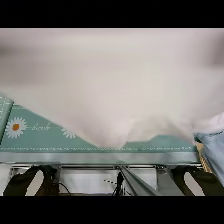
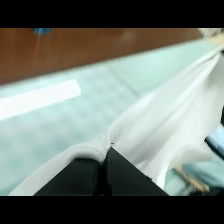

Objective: Fold the shirts.

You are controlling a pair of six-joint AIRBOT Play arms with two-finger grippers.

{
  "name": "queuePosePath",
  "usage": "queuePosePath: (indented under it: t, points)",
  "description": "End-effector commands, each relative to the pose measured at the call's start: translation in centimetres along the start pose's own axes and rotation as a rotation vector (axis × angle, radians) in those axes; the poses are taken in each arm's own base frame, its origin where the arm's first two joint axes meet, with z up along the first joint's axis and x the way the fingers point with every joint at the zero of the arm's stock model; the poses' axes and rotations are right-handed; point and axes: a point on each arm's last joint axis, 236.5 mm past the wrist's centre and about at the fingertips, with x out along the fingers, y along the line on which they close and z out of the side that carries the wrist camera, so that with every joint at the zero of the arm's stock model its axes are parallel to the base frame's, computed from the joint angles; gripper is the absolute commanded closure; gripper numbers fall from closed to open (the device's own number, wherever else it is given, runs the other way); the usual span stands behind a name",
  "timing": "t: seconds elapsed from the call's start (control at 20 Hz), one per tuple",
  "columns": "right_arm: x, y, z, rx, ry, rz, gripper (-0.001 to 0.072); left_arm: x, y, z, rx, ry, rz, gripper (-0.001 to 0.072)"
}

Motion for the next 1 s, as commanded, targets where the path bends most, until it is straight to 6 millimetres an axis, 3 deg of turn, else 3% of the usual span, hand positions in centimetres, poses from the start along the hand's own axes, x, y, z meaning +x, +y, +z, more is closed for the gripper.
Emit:
queuePosePath:
  t: [0.0,0.1,0.2,0.35,0.5,0.65,0.75,0.85,0.95]
  points:
    - [0.6,-2.4,-7.5,0.084,0.377,-0.047,0.0694,0.9,3.1,-6.5,-0.152,0.234,0.056,0.0688]
    - [3.6,-3.3,-9.2,0.117,0.484,-0.003,0.0694,2.7,5.4,-9.7,-0.256,0.322,0.036,0.0688]
    - [7.5,-3.7,-12.1,0.148,0.640,0.066,0.0694,4.9,8.0,-13.5,-0.348,0.397,0.010,0.0688]
    - [14.5,-4.9,-16.9,0.121,0.830,0.112,0.0693,8.7,12.4,-19.2,-0.521,0.434,0.017,0.0687]
    - [22.3,-6.5,-19.3,0.103,0.855,0.151,0.0693,11.2,15.8,-24.3,-0.622,0.457,0.043,0.0687]
    - [29.2,-9.0,-20.0,0.196,0.766,0.096,0.0692,13.2,20.0,-26.8,-0.652,0.374,0.144,0.0687]
    - [32.1,-9.8,-20.1,0.257,0.714,0.079,0.0692,13.8,22.7,-27.2,-0.659,0.296,0.229,0.0687]
    - [34.2,-11.0,-19.3,0.263,0.635,0.046,0.0691,14.0,25.4,-26.5,-0.654,0.204,0.312,0.0686]
    - [35.9,-12.3,-17.1,0.268,0.511,0.007,0.0691,14.0,27.6,-24.9,-0.657,0.104,0.373,0.0687]
